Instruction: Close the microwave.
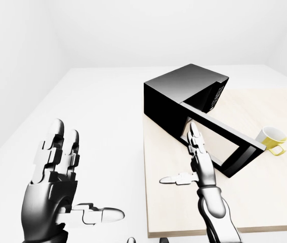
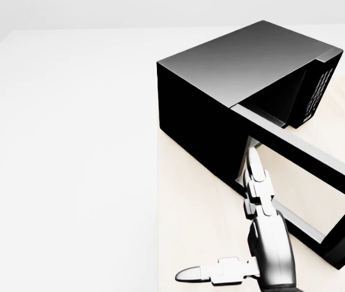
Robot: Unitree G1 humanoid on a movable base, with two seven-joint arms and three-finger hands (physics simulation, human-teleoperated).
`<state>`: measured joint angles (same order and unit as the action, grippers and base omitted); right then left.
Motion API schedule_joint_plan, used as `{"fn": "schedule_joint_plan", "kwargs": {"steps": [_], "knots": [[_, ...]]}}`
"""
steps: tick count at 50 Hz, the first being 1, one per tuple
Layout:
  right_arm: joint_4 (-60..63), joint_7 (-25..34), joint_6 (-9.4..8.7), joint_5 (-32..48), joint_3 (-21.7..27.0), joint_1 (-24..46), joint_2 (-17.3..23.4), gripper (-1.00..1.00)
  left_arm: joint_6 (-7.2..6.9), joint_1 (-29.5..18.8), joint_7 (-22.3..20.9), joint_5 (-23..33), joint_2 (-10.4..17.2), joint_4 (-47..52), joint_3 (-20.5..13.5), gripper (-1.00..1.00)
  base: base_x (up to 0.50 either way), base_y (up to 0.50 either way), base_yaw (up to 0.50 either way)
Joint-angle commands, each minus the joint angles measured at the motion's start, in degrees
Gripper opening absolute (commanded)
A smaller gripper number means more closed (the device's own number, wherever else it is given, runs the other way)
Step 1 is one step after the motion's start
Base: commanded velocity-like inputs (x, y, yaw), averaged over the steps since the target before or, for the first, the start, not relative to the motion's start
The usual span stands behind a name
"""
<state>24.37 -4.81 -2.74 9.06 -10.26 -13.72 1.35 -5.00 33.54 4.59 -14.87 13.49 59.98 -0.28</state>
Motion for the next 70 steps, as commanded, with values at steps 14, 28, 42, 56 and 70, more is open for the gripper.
{"fn": "schedule_joint_plan", "kwargs": {"steps": [14, 28, 42, 56, 70], "knots": [[-11.01, 0.07, 2.31, -0.87, 2.89, 4.46, -1.79, 1.00, 0.00, -1.18, -3.58, 1.69, -3.98, 0.01, -1.02, 1.00, 0.00, 0.00, 0.00], [-12.63, -0.35, 2.62, -0.99, 3.52, 5.43, -2.06, 1.00, 0.00, -0.71, -3.95, 2.00, -4.28, 0.01, -0.93, 1.00, 0.00, 0.00, 0.00], [-18.00, -1.59, 3.56, -0.36, 5.95, 9.60, -2.22, 1.00, 0.00, -0.94, -3.25, 0.30, -3.23, 0.01, -1.96, 1.00, 0.00, 0.00, 0.00], [-21.90, -2.55, 2.92, -0.93, 8.50, 14.27, -2.06, 1.00, 0.00, -1.60, -4.46, 1.71, -4.74, 0.01, -1.68, 1.00, 0.00, 0.00, 0.00], [-25.63, -3.77, 1.57, -0.89, 10.18, 19.82, -1.37, 1.00, 0.00, -1.75, -4.30, 1.41, -4.58, 0.01, -1.89, 1.00, 0.00, 0.00, 0.00]]}}
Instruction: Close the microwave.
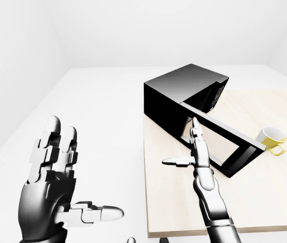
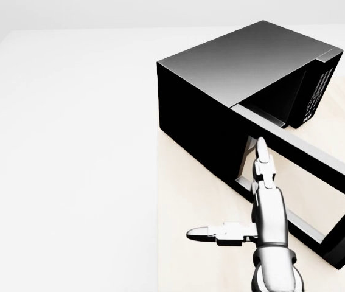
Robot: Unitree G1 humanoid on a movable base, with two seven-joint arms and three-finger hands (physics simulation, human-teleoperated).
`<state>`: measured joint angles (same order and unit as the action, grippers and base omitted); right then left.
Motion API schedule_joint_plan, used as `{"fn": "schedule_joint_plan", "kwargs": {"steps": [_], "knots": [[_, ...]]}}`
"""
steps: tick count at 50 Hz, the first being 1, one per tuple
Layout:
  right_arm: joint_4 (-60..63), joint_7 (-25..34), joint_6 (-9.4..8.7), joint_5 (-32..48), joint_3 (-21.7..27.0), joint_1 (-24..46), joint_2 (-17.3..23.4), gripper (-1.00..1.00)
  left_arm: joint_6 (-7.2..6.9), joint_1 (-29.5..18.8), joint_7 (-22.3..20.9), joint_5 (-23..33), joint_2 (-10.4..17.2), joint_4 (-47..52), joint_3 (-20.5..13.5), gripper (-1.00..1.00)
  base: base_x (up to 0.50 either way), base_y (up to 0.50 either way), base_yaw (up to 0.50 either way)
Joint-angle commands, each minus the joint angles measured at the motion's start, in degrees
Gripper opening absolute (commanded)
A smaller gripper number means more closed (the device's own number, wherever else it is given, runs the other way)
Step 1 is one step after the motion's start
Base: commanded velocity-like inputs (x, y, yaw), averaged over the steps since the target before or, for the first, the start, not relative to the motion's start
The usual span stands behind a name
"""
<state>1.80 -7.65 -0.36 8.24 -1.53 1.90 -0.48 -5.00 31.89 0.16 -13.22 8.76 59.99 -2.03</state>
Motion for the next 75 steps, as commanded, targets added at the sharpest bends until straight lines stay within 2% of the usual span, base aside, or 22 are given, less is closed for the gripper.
{"fn": "schedule_joint_plan", "kwargs": {"steps": [1, 15, 19, 20, 26, 28, 51, 64, 75], "knots": [[-3.66, -1.00, -0.70, -0.09, 1.55, 4.68, 0.54, 1.00, 0.00, -0.10, 0.16, -0.26, 0.18, 0.00, -0.14, 1.00, 0.00, 0.00, 0.00], [-11.73, -2.37, -1.01, -2.33, 3.59, 13.11, 1.95, 1.00, 0.00, 0.23, 0.14, -0.31, 0.24, 0.00, -0.17, 1.00, 0.00, 0.00, 0.00], [-19.85, -2.71, 1.12, -3.96, 4.68, 18.37, 2.97, 1.00, 0.00, 0.37, 0.12, -0.30, 0.24, 0.00, -0.15, 1.00, 0.00, 0.00, 0.00], [-23.15, -3.27, 2.16, -3.93, 4.99, 20.40, 3.38, 1.00, 0.00, 0.41, 0.09, -0.29, 0.23, 0.00, -0.18, 1.00, 0.00, 0.00, 0.00], [-26.77, -3.79, 3.21, -4.55, 5.08, 22.87, 4.07, 1.00, 0.00, 0.24, -0.14, 0.01, -0.09, 0.00, -0.11, 1.00, 0.00, 0.00, 0.00], [-33.28, -3.73, 5.36, -5.75, 5.83, 26.44, 4.56, 1.00, 0.00, 0.32, -0.13, -0.35, 0.02, 0.00, -0.41, 1.00, 0.00, 0.00, 0.00], [-60.18, -6.62, 5.36, -7.73, 6.11, 44.03, 5.57, 1.00, 0.00, 0.39, 0.75, -0.55, 1.12, 0.00, 0.17, 1.00, 0.00, 0.00, 0.00], [-64.37, -7.29, 5.36, -7.00, 5.70, 47.83, 4.54, 1.00, 0.00, 0.40, 0.72, 0.31, 0.95, 0.00, 0.96, 1.00, 0.01, 0.00, 0.00], [-62.93, -7.38, 5.36, -6.49, 5.62, 47.18, 4.81, 1.00, 0.00, 0.68, 0.62, 0.54, 0.89, 0.00, 1.09, 1.00, 0.01, 0.00, 0.00]]}}
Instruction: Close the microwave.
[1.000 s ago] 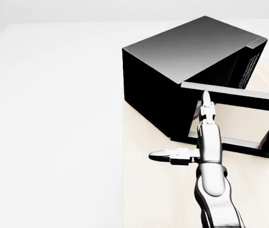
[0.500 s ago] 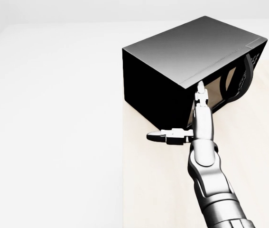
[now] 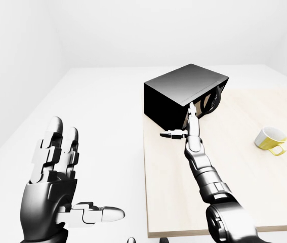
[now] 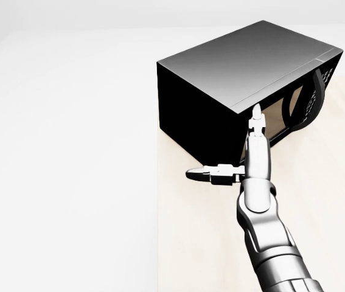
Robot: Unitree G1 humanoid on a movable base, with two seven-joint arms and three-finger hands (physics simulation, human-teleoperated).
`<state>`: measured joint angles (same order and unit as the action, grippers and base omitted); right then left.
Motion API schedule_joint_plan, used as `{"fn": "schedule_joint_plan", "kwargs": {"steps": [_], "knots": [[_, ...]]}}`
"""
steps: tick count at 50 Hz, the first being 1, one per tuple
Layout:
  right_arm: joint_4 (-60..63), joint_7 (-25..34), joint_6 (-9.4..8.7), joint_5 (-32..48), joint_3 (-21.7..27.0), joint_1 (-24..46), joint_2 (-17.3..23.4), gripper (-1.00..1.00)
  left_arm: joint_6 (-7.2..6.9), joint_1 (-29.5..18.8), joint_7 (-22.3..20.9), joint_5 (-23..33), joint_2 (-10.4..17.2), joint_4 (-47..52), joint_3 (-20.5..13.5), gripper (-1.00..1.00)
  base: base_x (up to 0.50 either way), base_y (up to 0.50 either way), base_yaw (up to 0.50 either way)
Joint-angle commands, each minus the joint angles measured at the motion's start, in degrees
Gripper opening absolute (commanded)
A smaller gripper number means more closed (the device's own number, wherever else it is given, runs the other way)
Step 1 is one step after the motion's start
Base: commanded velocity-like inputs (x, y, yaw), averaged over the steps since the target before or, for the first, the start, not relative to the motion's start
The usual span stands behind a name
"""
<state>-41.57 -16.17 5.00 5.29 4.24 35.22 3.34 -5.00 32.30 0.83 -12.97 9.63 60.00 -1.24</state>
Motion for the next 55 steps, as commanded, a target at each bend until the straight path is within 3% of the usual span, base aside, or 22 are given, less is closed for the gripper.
{"fn": "schedule_joint_plan", "kwargs": {"steps": [1, 9, 12, 16, 24, 28, 34, 38, 40, 42, 45, 55], "knots": [[-19.49, 1.17, 0.00, -3.55, -0.12, 13.81, 1.01, 1.00, 0.00, 0.31, -0.06, 0.35, 0.01, -0.01, 0.35, 1.00, 0.01, 0.00, 0.00], [-15.41, 0.23, 0.00, -2.47, -0.59, 11.76, 1.29, 1.00, 0.00, 0.17, -0.40, 0.63, -0.28, -0.01, 0.35, 1.00, 0.01, 0.00, 0.00], [-8.44, 0.45, 0.00, -1.95, -1.02, 8.57, 1.25, 1.00, 0.00, 0.16, -0.58, 0.61, -0.44, -0.01, 0.17, 1.00, 0.01, 0.00, 0.00], [6.55, 0.85, -0.06, -0.32, -1.76, -1.48, 0.75, 1.00, 0.00, 0.62, -0.35, -0.12, 0.05, -0.01, -0.21, 1.00, 0.01, 0.00, 0.00], [27.70, 4.33, -4.66, 1.79, -2.00, -17.44, -0.05, 1.00, 0.00, 0.63, 0.07, -0.39, 0.39, -0.01, -0.27, 1.00, 0.00, 0.00, 0.00], [39.32, 6.36, -7.93, 2.02, -1.47, -24.82, -0.56, 1.00, 0.00, 0.52, -0.10, 0.22, 0.09, -0.01, 0.11, 1.00, 0.00, 0.00, 0.00], [50.04, 9.01, -6.96, 3.46, -1.55, -36.00, -1.51, 1.00, 0.00, 0.09, -0.54, -0.62, -0.14, -0.01, -0.65, 1.00, 0.00, 0.00, 0.00], [57.36, 12.47, -5.96, -0.38, 0.04, -43.05, -2.50, 1.00, 0.00, 1.15, 0.33, -1.71, 1.17, -0.01, -0.74, 1.00, 0.00, 0.00, 0.00], [60.47, 12.39, -6.35, 1.51, 0.12, -44.65, -2.46, 1.00, 0.00, 0.87, 0.60, -1.59, 1.34, -0.01, -0.47, 1.00, 0.00, 0.00, 0.00], [65.56, 13.51, -8.62, -0.10, 0.82, -46.76, -3.29, 1.00, 0.00, 1.08, 0.61, -1.21, 1.38, -0.01, -0.13, 1.00, 0.00, 0.00, 0.00], [71.14, 14.99, -10.00, -0.61, 1.48, -49.60, -3.90, 1.00, 0.00, 1.22, 1.12, -1.74, 1.97, -0.01, -0.31, 1.00, 0.00, 0.00, 0.00], [71.81, 15.47, -9.55, 0.35, 0.51, -50.22, -4.70, 1.00, 0.00, 0.61, 0.43, -0.65, 0.99, -0.01, 0.17, 1.00, 0.00, 0.00, 0.00]]}}
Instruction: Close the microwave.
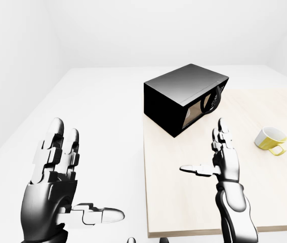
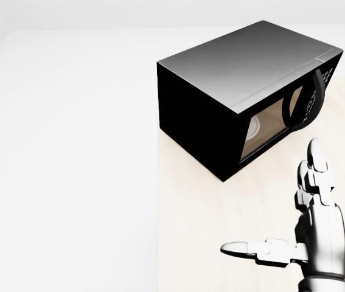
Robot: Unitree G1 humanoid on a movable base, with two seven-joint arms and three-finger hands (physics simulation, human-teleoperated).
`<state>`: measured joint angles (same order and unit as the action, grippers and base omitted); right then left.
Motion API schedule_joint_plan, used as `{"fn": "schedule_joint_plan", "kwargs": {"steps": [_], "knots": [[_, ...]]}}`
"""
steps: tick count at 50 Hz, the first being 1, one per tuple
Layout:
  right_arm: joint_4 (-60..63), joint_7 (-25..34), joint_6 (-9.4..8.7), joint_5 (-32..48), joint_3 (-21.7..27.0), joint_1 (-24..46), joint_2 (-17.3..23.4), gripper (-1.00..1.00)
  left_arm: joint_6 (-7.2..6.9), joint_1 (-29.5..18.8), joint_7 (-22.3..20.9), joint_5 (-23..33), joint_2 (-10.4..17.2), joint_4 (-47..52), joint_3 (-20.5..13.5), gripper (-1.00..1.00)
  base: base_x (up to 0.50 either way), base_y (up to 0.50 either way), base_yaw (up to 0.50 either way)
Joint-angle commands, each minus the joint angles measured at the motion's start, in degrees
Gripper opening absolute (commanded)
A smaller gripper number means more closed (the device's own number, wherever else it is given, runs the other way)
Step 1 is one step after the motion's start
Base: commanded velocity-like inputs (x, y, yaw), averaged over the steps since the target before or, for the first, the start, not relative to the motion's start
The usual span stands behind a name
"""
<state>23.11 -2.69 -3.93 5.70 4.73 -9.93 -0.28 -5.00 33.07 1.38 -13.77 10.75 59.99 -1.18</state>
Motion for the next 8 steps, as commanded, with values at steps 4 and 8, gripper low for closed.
{"fn": "schedule_joint_plan", "kwargs": {"steps": [4, 8], "knots": [[6.62, 1.77, -0.32, 0.16, -0.30, -5.04, -1.06, 1.00, 0.00, 0.14, -0.28, -0.56, 0.27, 0.00, 0.18, 1.00, 0.00, 0.00, 0.00], [6.79, 1.73, -0.31, 0.30, -0.72, -5.26, -0.97, 1.00, 0.00, 0.27, 0.15, -1.51, 1.17, 0.00, 0.39, 1.00, 0.00, 0.00, 0.00]]}}
